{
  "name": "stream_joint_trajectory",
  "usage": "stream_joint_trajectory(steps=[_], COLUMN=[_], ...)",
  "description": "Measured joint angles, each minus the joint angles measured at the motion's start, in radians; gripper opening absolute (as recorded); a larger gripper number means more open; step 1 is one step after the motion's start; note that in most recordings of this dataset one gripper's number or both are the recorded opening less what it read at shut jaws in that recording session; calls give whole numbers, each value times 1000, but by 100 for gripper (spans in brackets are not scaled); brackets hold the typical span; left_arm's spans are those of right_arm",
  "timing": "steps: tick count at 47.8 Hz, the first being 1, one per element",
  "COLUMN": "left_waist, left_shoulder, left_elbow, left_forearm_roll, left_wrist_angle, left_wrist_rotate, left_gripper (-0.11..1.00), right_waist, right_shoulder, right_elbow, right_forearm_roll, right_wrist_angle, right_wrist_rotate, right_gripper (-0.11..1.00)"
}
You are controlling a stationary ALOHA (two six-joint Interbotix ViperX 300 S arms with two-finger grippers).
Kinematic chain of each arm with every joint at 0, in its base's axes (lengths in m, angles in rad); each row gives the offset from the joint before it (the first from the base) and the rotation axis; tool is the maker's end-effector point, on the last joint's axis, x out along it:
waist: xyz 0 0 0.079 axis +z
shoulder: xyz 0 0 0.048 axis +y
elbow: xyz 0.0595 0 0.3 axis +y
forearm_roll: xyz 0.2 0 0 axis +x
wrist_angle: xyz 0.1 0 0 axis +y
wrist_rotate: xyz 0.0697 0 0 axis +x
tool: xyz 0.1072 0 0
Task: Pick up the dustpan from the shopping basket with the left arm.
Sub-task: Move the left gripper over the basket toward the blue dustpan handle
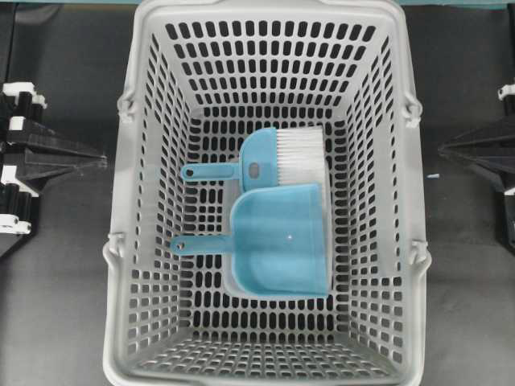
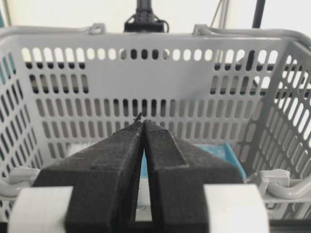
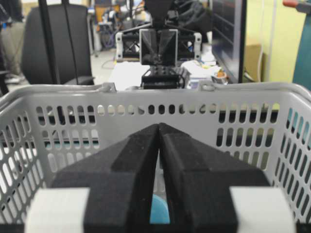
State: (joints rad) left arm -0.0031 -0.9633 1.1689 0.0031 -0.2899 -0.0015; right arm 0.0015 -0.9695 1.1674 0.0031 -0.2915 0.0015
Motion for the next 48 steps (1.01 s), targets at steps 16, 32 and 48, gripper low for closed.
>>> stream_joint_trajectory(steps=[16,32,48], left_waist=[0,-25,-77], left_shoulder=[51,324,586], left_elbow=[-250,-592,-831], left_forearm_roll=[37,38,38], left_wrist_angle=[442,896,1201], left_wrist_rotate=[-20,-18,-18], left_gripper=[0,0,0], right_waist=[0,-6,-6], right_shoulder=[-14,-14,15], right_elbow=[-5,-20,-58], right_forearm_roll=[15,17,17], right_wrist_angle=[94,255,356], right_wrist_rotate=[15,11,14], right_gripper=[-1,15,75])
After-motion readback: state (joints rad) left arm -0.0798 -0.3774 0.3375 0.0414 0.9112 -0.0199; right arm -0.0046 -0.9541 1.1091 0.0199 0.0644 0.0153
